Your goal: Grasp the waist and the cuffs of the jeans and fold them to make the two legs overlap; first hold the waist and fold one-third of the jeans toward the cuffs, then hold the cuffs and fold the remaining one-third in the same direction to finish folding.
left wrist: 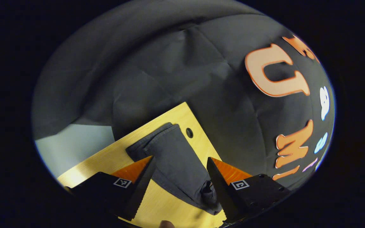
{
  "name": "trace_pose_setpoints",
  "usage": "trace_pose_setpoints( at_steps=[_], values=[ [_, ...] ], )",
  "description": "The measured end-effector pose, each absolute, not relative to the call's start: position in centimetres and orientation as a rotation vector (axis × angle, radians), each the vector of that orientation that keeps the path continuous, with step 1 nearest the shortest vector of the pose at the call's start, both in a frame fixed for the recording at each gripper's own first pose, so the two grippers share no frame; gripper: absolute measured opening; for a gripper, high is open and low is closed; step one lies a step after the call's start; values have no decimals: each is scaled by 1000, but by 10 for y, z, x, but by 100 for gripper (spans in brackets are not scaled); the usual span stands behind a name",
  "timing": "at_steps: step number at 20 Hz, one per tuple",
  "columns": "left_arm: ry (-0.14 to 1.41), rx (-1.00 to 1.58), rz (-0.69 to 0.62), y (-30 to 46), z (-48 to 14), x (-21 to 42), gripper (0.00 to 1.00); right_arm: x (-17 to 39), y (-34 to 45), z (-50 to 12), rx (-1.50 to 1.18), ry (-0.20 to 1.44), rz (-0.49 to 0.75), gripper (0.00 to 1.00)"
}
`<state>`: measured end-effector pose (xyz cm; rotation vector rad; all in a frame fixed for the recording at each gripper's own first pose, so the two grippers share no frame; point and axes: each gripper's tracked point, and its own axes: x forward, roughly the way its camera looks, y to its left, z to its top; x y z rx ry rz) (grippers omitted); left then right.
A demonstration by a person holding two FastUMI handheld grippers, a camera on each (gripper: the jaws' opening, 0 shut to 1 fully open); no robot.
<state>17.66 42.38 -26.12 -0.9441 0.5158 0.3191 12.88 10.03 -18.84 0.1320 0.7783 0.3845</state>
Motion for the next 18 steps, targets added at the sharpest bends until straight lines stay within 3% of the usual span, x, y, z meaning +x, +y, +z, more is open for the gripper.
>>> trace_pose_setpoints(
  at_steps=[4,11,15,18],
  values=[
    [488,-964,422,473,-311,179,98,132,76,-174,156,785,356,99],
    [539,-1033,461,464,-361,183,99,136,50,-168,226,778,313,99],
    [496,-1091,437,453,-362,203,94,137,41,-172,265,796,300,99],
    [482,-1065,400,445,-360,223,98,140,27,-171,284,792,279,99]
  ],
)
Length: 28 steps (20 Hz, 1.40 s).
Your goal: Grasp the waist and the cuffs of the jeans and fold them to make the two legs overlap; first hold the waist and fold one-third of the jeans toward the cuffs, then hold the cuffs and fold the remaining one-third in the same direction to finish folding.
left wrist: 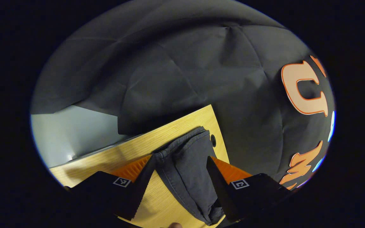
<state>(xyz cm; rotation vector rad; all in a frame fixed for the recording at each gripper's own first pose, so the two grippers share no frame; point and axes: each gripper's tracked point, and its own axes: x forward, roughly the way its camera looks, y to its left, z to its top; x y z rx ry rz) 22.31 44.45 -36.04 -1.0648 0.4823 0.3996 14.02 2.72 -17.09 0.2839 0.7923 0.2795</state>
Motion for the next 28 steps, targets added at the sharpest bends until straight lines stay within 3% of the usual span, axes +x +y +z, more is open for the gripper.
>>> trace_pose_setpoints(
  at_steps=[6,8,10,11,13,17,19,21,22,23,28],
  values=[
    [464,-1228,312,416,-361,265,96,144,9,-169,362,797,238,99],
    [605,-1193,314,398,-374,242,60,143,3,-172,359,801,233,99],
    [632,-1293,322,378,-375,229,80,145,3,-169,353,800,230,99],
    [624,-1325,341,369,-369,225,72,144,3,-169,359,810,231,99],
    [554,-1249,394,384,-366,244,96,144,-1,-173,370,817,223,99],
    [487,-1321,348,392,-372,307,95,138,-10,-174,423,827,200,99],
    [536,-1249,341,388,-387,323,82,133,-20,-175,425,831,181,99],
    [589,-1155,363,390,-388,304,41,127,-28,-175,435,836,167,99],
    [614,-1136,339,373,-416,341,21,126,-32,-174,440,834,159,99],
    [603,-1123,303,366,-394,328,1,126,-35,-172,437,829,152,99],
    [443,-1058,181,354,-303,321,1,129,-45,-164,415,794,147,99]
  ],
)
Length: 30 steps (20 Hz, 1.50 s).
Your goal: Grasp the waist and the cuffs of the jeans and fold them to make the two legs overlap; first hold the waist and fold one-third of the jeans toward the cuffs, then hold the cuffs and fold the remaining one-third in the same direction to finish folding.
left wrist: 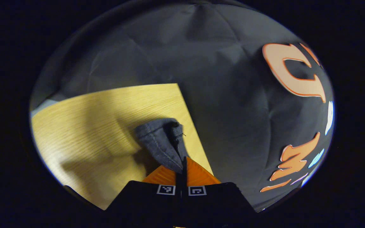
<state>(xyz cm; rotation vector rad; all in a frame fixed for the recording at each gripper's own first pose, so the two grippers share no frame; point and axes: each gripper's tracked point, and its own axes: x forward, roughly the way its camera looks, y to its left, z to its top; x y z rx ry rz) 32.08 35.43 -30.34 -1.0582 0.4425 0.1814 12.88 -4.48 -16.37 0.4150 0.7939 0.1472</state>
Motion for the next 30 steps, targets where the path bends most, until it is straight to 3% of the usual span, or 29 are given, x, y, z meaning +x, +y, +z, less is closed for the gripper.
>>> trace_pose_setpoints(
  at_steps=[7,15,22,30],
  values=[
    [342,-770,38,283,-187,298,1,123,-57,-151,440,763,171,99],
    [356,-543,-104,155,-143,298,1,113,-135,-124,426,676,132,98],
    [428,-376,-209,18,-168,294,0,108,-200,-116,426,642,119,99],
    [590,-171,-302,-107,-259,279,1,104,-256,-125,407,640,99,99]
  ],
)
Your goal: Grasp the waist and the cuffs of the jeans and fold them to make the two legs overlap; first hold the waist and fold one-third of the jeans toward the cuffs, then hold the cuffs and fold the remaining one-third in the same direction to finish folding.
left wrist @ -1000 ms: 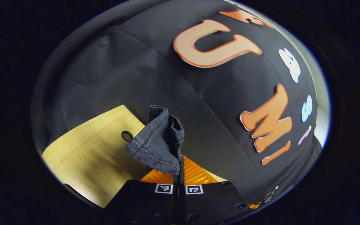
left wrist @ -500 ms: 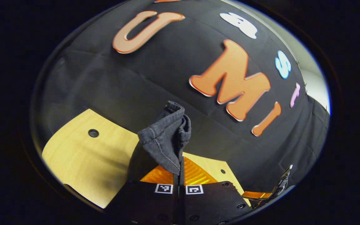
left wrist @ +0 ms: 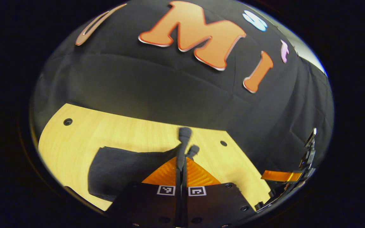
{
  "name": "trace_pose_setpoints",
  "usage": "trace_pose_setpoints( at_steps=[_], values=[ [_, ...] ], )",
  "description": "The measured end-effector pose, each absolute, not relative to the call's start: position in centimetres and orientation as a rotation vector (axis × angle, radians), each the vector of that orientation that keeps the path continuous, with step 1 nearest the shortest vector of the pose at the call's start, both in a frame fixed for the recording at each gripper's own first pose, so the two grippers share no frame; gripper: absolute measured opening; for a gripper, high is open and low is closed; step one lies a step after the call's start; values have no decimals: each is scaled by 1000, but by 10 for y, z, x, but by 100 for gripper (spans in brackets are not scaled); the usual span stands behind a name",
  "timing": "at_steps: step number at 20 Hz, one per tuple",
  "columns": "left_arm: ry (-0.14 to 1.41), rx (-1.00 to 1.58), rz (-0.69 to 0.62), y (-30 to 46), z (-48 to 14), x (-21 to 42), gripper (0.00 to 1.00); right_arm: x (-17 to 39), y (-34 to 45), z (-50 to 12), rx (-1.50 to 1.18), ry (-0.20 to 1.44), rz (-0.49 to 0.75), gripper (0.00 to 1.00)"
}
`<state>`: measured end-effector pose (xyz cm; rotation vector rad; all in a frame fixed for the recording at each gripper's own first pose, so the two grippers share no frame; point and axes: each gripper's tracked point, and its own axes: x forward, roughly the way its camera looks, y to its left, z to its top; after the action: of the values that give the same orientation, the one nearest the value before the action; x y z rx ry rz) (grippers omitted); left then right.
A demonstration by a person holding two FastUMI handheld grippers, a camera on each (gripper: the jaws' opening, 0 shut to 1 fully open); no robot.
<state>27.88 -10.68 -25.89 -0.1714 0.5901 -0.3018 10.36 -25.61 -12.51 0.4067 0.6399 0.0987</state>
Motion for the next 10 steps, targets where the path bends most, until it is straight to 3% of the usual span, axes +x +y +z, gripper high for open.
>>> trace_pose_setpoints(
  at_steps=[5,9,10],
  values=[
    [692,70,-317,-142,-322,262,1,96,-270,-139,390,668,104,98],
    [807,81,-329,-149,-361,235,0,93,-274,-143,373,679,106,99],
    [839,53,-364,-157,-365,226,12,93,-275,-143,367,678,104,99]
  ],
)
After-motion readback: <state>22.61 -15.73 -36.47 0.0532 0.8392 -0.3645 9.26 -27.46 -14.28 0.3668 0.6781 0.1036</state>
